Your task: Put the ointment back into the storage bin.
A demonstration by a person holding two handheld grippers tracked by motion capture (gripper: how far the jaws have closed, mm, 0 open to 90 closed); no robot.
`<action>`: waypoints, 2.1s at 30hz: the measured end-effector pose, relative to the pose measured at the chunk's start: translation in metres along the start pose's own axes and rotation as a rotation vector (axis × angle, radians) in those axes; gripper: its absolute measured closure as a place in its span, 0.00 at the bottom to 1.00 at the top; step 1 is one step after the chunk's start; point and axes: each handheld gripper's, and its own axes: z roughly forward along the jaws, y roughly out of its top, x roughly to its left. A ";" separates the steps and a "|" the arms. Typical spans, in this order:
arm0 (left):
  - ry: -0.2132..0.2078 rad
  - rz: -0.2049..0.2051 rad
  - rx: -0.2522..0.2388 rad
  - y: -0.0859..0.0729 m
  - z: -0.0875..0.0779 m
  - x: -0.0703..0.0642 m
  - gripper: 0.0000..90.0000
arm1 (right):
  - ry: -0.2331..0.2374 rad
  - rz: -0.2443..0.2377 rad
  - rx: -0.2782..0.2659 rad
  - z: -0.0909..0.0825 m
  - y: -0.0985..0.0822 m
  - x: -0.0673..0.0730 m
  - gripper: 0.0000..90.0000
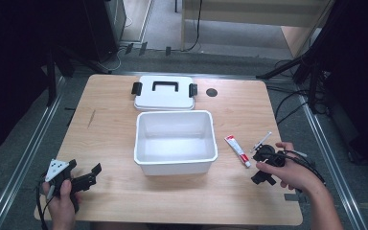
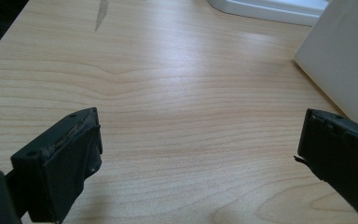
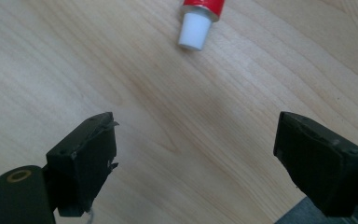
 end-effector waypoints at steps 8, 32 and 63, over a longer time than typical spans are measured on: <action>-0.001 0.001 0.002 0.000 0.000 0.000 0.00 | 0.007 -0.036 0.069 -0.006 0.021 0.007 0.15; -0.004 0.000 0.006 0.000 0.000 0.000 0.00 | -0.031 0.055 0.073 0.003 0.073 -0.007 0.32; -0.004 -0.003 0.007 0.000 0.001 0.000 0.00 | 0.033 0.218 0.064 0.028 0.100 -0.018 0.79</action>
